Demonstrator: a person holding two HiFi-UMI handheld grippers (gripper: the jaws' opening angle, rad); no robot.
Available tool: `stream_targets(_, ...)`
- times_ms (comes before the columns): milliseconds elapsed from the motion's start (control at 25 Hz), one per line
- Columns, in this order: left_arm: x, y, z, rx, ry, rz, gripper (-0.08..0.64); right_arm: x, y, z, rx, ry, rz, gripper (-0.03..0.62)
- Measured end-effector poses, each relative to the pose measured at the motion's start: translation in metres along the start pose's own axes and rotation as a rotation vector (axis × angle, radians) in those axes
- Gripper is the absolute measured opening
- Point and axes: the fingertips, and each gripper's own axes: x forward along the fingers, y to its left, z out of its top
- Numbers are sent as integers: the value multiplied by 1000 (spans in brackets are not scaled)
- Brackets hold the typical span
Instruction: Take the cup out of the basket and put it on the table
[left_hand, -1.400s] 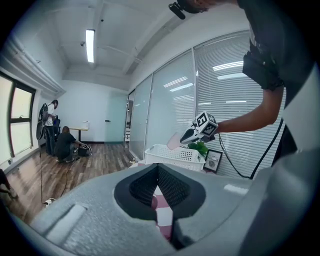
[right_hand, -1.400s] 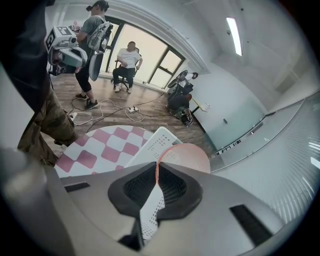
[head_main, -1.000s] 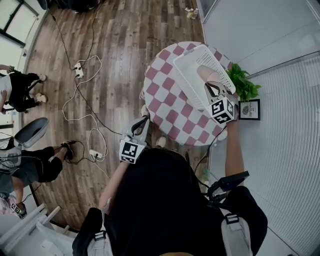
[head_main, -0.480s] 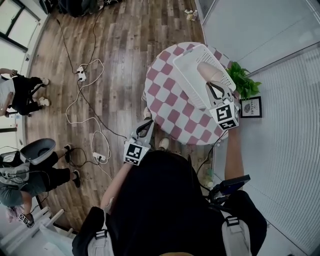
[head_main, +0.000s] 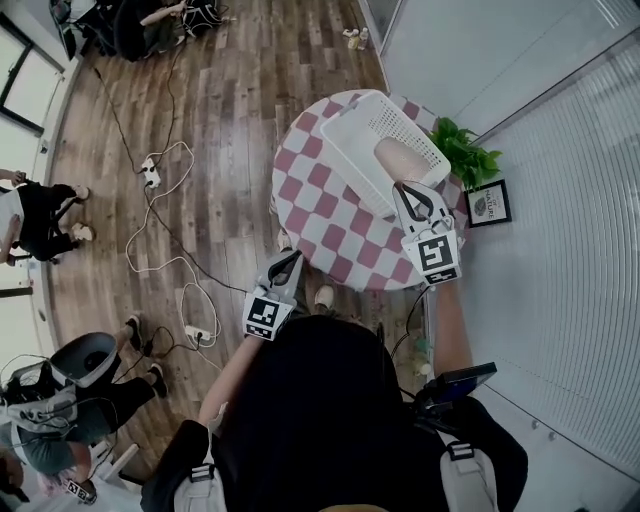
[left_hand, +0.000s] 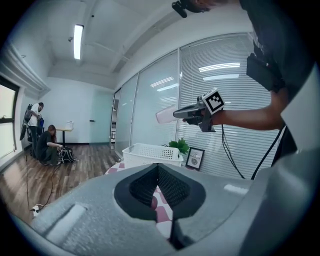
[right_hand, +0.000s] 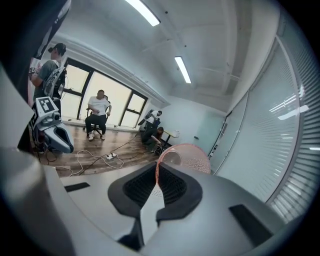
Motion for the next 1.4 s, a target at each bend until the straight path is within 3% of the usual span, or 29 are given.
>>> stream_targets(320, 8, -33, 12, -13, -29, -87, 5, -48, 15, -17, 119, -31, -51, 21)
stream_targets(680, 22, -51, 20, -1, -29, -107, 5, -66, 19, -26, 203, -48, -35, 21)
stream_targets(1400, 35, -66, 32, 50, -18, -149, 5, -94, 29, -4, 344, -237, -67, 21)
